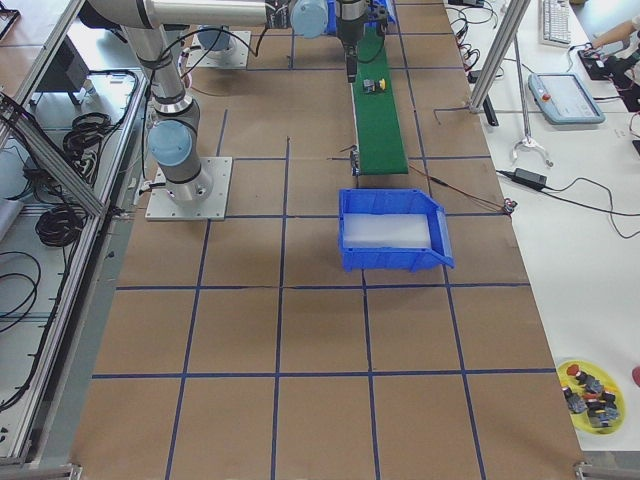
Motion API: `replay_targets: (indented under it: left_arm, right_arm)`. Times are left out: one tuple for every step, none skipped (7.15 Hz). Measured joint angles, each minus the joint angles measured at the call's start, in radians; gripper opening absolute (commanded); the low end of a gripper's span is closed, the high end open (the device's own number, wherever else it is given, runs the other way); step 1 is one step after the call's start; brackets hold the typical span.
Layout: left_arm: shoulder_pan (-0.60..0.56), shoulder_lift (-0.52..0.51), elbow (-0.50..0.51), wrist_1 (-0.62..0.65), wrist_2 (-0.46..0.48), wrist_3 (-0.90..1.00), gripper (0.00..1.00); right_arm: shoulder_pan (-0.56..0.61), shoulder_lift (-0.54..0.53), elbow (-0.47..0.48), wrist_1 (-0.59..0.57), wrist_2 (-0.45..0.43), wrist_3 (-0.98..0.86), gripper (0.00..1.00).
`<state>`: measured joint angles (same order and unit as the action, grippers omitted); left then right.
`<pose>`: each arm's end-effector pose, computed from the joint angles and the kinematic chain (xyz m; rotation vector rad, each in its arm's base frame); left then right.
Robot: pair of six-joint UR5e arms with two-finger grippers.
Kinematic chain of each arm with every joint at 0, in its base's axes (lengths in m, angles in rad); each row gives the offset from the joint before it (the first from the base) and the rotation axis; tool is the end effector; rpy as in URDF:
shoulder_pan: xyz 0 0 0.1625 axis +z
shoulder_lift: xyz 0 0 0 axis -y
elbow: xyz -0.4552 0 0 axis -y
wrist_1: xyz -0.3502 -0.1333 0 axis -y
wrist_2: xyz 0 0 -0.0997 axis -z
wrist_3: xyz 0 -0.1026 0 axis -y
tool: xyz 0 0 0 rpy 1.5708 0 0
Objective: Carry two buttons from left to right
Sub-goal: 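Carry the red button onto the conveyor with the left gripper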
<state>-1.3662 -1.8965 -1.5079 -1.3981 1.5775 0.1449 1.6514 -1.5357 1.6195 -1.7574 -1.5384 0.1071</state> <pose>-0.0132 -0.5889 0.3916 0.0929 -3.1280 -0.1408 0.1744 -0.4621 0.4963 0.0384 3.0957 -0.1539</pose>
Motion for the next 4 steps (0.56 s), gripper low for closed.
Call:
replay_targets:
  left_arm:
    - [-0.002,-0.020,-0.002,0.002,0.000,0.004,0.00]
    - [-0.004,-0.040,-0.013,0.021,0.000,0.013,0.00]
    - [-0.005,-0.057,-0.038,0.069,0.000,0.026,0.00]
    - [-0.006,-0.070,-0.072,0.132,-0.001,0.035,0.00]
  right_arm:
    - [0.000,0.002,0.000,0.000,-0.002,-0.001,1.00]
    - [0.000,0.004,0.000,0.000,-0.004,-0.001,1.00]
    - [0.000,0.004,0.000,-0.001,-0.004,-0.002,1.00]
    - [-0.001,0.005,0.000,0.000,-0.005,-0.005,1.00]
